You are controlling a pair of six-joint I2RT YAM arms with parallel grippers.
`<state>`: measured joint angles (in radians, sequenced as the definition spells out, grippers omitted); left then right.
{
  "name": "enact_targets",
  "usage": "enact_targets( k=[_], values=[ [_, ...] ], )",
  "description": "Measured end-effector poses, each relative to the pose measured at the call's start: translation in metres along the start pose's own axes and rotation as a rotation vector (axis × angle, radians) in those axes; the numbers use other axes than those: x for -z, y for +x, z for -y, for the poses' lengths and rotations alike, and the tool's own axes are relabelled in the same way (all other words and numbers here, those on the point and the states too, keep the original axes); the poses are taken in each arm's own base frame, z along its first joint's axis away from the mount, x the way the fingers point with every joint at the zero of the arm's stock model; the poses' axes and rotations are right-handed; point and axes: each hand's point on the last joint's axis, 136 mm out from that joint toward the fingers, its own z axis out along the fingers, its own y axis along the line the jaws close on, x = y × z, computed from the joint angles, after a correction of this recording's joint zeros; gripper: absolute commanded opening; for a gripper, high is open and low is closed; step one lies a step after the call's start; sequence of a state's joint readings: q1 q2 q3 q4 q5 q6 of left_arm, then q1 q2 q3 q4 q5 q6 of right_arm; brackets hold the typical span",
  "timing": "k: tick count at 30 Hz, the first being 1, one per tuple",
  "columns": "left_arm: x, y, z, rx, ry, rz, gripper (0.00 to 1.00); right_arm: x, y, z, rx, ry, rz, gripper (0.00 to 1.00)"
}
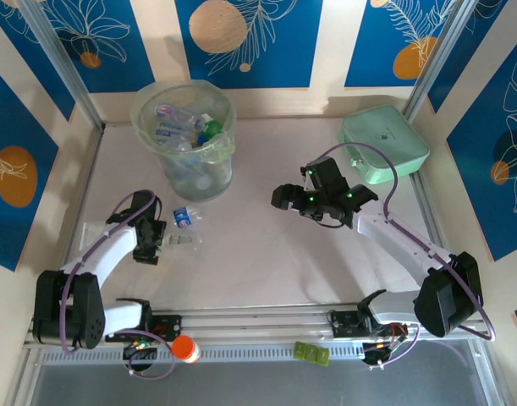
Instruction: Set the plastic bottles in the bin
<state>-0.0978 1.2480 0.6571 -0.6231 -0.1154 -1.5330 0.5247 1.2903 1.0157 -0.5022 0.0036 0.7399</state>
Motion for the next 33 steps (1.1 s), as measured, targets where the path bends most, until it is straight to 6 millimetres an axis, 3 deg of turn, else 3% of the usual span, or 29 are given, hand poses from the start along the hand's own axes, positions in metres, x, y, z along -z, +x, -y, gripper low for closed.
enact_targets(
  k=[6, 13, 22, 27, 33],
  values=[
    [-0.016, 0.004, -0.007, -0.029, -0.065, -0.019, 0.69, 0.004, 0.0, -0.002, 0.006, -0.023, 0.017, 0.87],
    [-0.019, 0.006, -0.002, -0.055, -0.051, -0.03, 0.53, 0.014, 0.0, -0.002, 0.007, -0.041, 0.043, 0.87],
    [-0.017, 0.006, 0.001, -0.077, -0.035, -0.029, 0.4, 0.049, -0.005, -0.014, 0.026, -0.099, 0.122, 0.87],
    [0.005, 0.002, 0.01, -0.103, 0.04, -0.014, 0.38, 0.063, -0.005, -0.021, 0.046, -0.134, 0.146, 0.87],
    [0.065, -0.003, 0.048, -0.186, 0.29, 0.028, 0.38, 0.076, 0.005, -0.039, 0.116, -0.201, 0.14, 0.86]
  ],
)
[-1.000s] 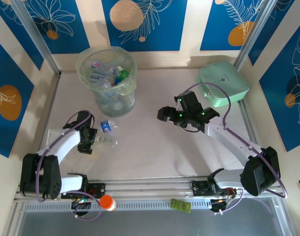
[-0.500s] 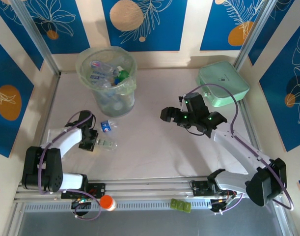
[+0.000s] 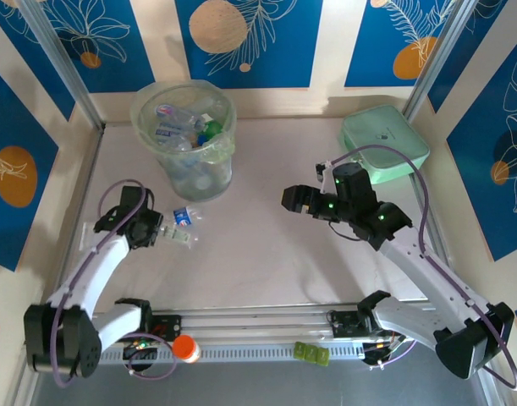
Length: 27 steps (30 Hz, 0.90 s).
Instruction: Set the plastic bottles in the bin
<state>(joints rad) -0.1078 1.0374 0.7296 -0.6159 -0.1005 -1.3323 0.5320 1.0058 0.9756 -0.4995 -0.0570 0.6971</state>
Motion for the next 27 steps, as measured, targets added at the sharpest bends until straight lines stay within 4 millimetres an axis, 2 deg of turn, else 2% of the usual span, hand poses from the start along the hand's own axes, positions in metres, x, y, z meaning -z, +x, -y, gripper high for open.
enact_targets(
  k=[3, 7, 11, 13, 17, 22, 27],
  values=[
    [0.027, 0.0, 0.032, -0.113, 0.145, 0.01, 0.38, 0.001, 0.006, -0.021, 0.069, -0.054, -0.03, 0.86],
    [0.069, 0.01, 0.083, -0.296, 0.37, 0.005, 0.36, 0.005, 0.004, -0.052, 0.149, -0.131, -0.043, 0.85],
    [0.111, 0.028, 0.131, -0.462, 0.619, -0.033, 0.33, 0.007, 0.003, -0.077, 0.215, -0.193, -0.048, 0.85],
    [0.127, 0.04, 0.148, -0.525, 0.73, -0.063, 0.31, 0.005, 0.004, -0.088, 0.249, -0.213, -0.057, 0.85],
    [0.151, 0.062, 0.167, -0.608, 0.887, -0.132, 0.27, -0.003, 0.002, -0.115, 0.347, -0.235, -0.072, 0.88],
    [0.173, 0.076, 0.183, -0.646, 1.009, -0.182, 0.26, -0.018, -0.004, -0.148, 0.477, -0.233, -0.065, 0.96],
    [0.179, 0.082, 0.186, -0.644, 1.036, -0.203, 0.25, -0.044, -0.006, -0.175, 0.586, -0.199, -0.071, 0.96]
  ],
)
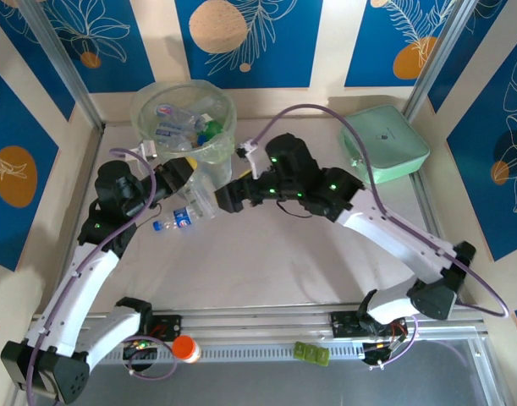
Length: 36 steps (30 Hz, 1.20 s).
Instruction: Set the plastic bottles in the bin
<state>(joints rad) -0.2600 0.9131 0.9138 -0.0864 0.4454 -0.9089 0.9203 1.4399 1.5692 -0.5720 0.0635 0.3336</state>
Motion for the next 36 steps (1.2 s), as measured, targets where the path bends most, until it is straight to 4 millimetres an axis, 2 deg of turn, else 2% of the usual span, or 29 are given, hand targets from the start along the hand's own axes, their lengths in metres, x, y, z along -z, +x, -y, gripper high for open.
enact_targets(
  k=[5, 8, 13, 15, 17, 20, 24, 26, 28, 36],
  values=[
    [0.0, 0.0, 0.003, 0.0, 0.004, -0.002, 0.25, -0.033, -0.002, -0.012, 0.083, 0.038, -0.055, 0.94],
    [0.002, -0.004, 0.009, -0.006, 0.013, 0.008, 0.25, -0.049, 0.001, -0.011, 0.11, 0.069, -0.087, 0.89],
    [0.004, -0.011, 0.011, -0.011, -0.005, 0.032, 0.26, -0.057, 0.004, -0.019, 0.154, 0.075, -0.1, 0.61],
    [0.004, -0.01, 0.01, -0.01, -0.008, 0.031, 0.29, -0.057, 0.004, -0.022, 0.161, 0.084, -0.096, 0.52],
    [0.004, -0.011, 0.011, -0.013, -0.007, 0.034, 0.41, -0.057, 0.004, -0.021, 0.16, 0.092, -0.092, 0.44],
    [0.004, -0.011, 0.012, -0.023, -0.002, 0.033, 0.69, -0.057, 0.004, -0.02, 0.16, 0.099, -0.093, 0.42],
    [0.005, -0.011, 0.018, -0.062, 0.016, 0.031, 0.85, -0.056, 0.001, -0.016, 0.147, 0.098, -0.085, 0.42],
    [0.006, -0.012, 0.027, -0.092, 0.057, 0.031, 0.87, -0.051, 0.002, -0.011, 0.118, 0.073, -0.074, 0.42],
    [0.007, -0.013, 0.046, -0.125, 0.159, 0.036, 0.87, -0.043, 0.004, -0.007, 0.083, 0.036, -0.058, 0.42],
    [0.006, -0.003, 0.108, -0.18, 0.56, -0.017, 0.83, 0.025, -0.012, 0.011, -0.128, -0.226, 0.134, 0.42]
  ],
)
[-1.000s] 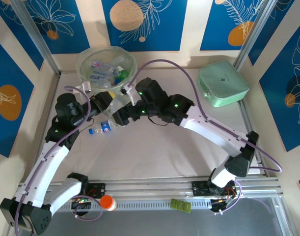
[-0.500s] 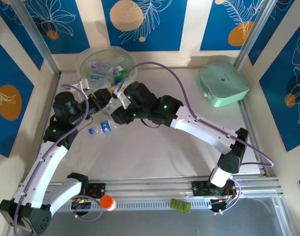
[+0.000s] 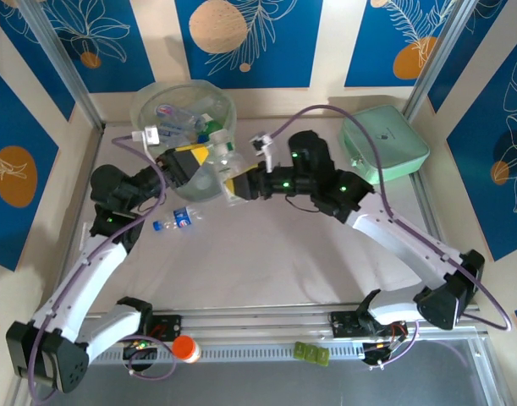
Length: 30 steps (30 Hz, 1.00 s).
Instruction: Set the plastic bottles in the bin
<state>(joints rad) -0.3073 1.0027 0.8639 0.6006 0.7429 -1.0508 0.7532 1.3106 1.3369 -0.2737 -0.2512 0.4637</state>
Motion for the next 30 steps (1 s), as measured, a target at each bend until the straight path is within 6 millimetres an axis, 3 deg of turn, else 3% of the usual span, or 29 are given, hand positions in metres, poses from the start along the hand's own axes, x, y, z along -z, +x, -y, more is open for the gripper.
enact_targets(
  k=[5, 12, 20, 25, 30],
  values=[
    [-0.02, 0.027, 0.02, 0.01, 0.12, -0.085, 0.83, 0.014, 0.002, -0.005, -0.065, -0.107, 0.03, 0.42],
    [-0.03, 0.031, 0.034, -0.057, 0.141, -0.083, 0.8, 0.03, 0.0, -0.015, -0.079, -0.156, 0.067, 0.42],
    [-0.034, 0.041, 0.026, -0.071, 0.073, -0.124, 0.8, 0.035, 0.007, -0.012, -0.095, -0.144, 0.064, 0.42],
    [-0.041, 0.055, 0.001, -0.027, -0.01, -0.175, 0.8, 0.043, 0.003, -0.026, -0.062, -0.186, 0.083, 0.42],
    [-0.042, 0.056, -0.004, -0.048, -0.036, -0.182, 0.8, 0.044, 0.006, -0.025, -0.072, -0.178, 0.07, 0.42]
  ],
)
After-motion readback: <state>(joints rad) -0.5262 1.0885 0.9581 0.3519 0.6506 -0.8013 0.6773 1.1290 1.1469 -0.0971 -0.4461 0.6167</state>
